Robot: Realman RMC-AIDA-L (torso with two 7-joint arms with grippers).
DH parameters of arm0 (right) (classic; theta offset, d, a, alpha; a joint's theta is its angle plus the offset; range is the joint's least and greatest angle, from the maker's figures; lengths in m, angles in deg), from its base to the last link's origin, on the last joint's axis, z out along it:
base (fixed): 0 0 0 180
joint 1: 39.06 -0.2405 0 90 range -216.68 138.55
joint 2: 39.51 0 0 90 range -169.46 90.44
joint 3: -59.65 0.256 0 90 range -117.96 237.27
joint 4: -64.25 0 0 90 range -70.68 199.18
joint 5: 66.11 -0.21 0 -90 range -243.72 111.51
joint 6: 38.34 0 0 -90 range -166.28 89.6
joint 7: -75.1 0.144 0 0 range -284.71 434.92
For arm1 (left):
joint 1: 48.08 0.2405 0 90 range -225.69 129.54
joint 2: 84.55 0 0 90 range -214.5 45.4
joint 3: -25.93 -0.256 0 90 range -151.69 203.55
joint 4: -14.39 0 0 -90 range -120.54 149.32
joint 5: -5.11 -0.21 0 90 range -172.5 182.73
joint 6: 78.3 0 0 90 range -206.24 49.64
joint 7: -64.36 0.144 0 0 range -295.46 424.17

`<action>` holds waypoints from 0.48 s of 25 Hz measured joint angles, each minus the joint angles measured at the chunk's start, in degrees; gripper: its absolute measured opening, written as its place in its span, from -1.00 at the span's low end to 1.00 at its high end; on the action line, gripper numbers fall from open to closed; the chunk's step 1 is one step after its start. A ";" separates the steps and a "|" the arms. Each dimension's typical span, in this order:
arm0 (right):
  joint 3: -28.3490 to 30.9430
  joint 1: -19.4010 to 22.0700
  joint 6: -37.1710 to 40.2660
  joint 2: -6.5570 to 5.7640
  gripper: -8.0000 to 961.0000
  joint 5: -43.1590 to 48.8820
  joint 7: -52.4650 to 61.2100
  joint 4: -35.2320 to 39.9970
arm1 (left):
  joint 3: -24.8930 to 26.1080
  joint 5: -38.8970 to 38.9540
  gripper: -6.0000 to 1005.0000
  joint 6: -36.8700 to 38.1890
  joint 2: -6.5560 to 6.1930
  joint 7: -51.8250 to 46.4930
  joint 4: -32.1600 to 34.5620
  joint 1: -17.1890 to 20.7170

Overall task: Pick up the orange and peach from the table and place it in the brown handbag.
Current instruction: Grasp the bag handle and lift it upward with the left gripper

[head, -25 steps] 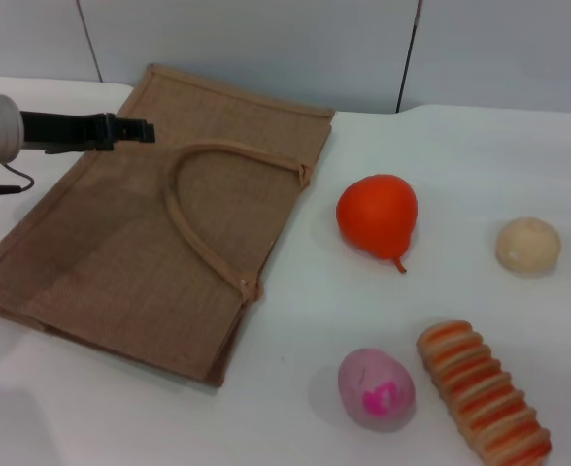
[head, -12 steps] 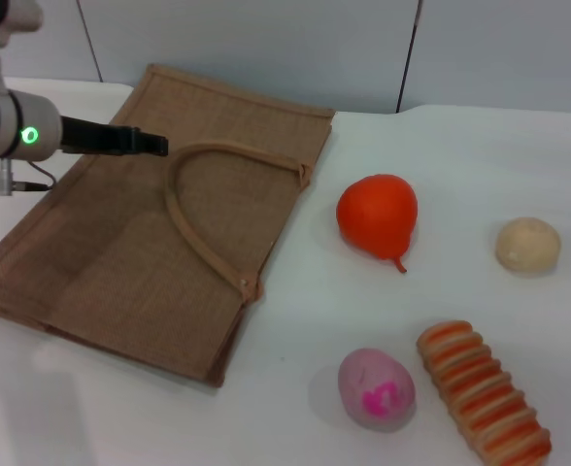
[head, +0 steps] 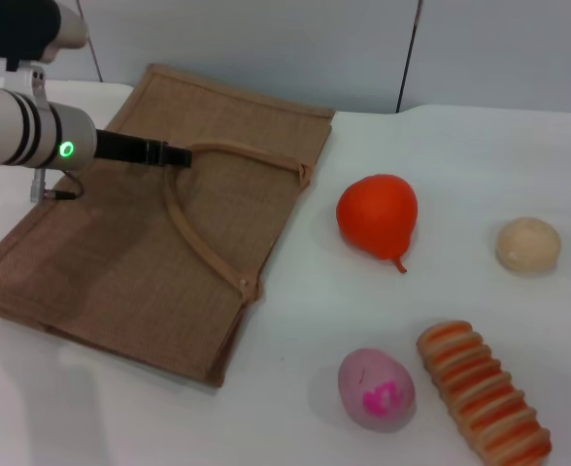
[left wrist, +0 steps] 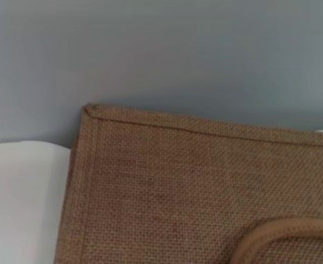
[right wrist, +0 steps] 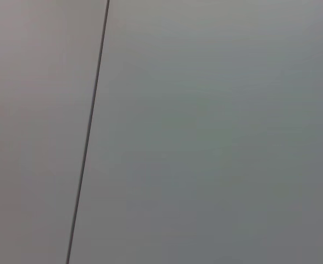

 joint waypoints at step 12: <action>0.09 0.00 -0.02 0.00 0.70 0.00 0.00 0.00 | -0.05 0.91 0.21 2.31 0.11 2.36 -1.89 -0.12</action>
